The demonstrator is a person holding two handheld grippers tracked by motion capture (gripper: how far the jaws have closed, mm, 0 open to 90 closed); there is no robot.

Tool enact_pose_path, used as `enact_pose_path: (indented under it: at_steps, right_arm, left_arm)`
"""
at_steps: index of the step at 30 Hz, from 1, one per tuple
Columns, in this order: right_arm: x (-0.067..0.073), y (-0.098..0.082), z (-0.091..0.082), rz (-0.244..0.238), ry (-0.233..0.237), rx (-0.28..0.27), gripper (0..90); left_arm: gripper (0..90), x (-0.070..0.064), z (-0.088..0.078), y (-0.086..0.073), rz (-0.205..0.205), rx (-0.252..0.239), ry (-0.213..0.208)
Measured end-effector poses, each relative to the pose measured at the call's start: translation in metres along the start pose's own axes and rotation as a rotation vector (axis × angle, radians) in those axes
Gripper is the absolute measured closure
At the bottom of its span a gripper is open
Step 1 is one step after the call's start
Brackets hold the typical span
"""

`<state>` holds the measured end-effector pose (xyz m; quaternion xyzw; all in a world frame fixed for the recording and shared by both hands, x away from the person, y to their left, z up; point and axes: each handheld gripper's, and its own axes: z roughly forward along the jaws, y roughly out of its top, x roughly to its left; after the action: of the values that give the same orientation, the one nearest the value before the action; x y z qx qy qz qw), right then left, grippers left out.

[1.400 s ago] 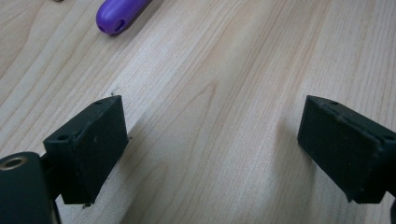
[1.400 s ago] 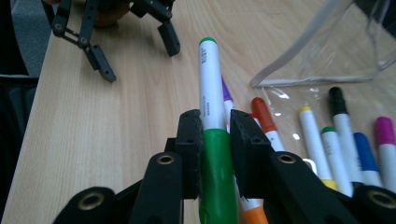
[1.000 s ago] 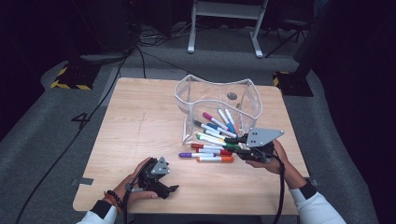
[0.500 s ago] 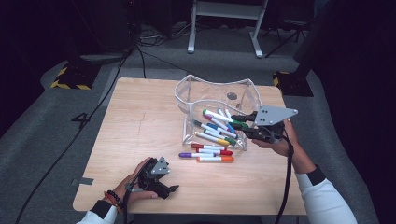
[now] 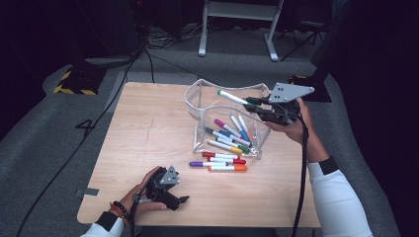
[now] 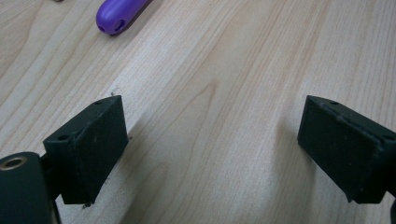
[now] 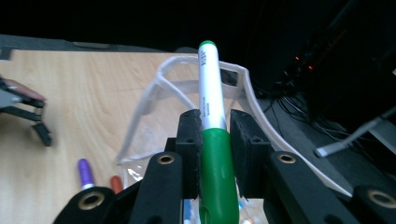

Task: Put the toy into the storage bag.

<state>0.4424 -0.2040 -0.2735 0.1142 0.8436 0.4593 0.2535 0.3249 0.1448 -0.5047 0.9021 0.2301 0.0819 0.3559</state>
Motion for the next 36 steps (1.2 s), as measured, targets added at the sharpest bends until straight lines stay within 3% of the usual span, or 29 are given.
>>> enact_pose_path:
  at_steps: [13, 23, 31, 36]
  right_arm:
    - [-0.037, -0.015, 0.038, 0.067, -0.015, 0.149, 74.8]
    - [-0.047, -0.033, 0.069, 0.108, 0.017, 0.302, 74.8]
    - [-0.044, -0.036, 0.077, 0.107, 0.112, 0.427, 74.7]
    - [-0.035, -0.032, 0.077, 0.108, 0.221, 0.494, 74.7]
  left_arm:
    - [8.5, 0.000, 0.000, 0.000, 0.002, 0.000, -0.001]
    - [8.6, 0.000, 0.000, 0.000, 0.001, 0.000, -0.001]
    - [8.6, 0.000, 0.000, 0.000, 0.002, 0.000, -0.001]
    - [8.6, 0.000, 0.000, 0.000, 0.002, 0.000, -0.001]
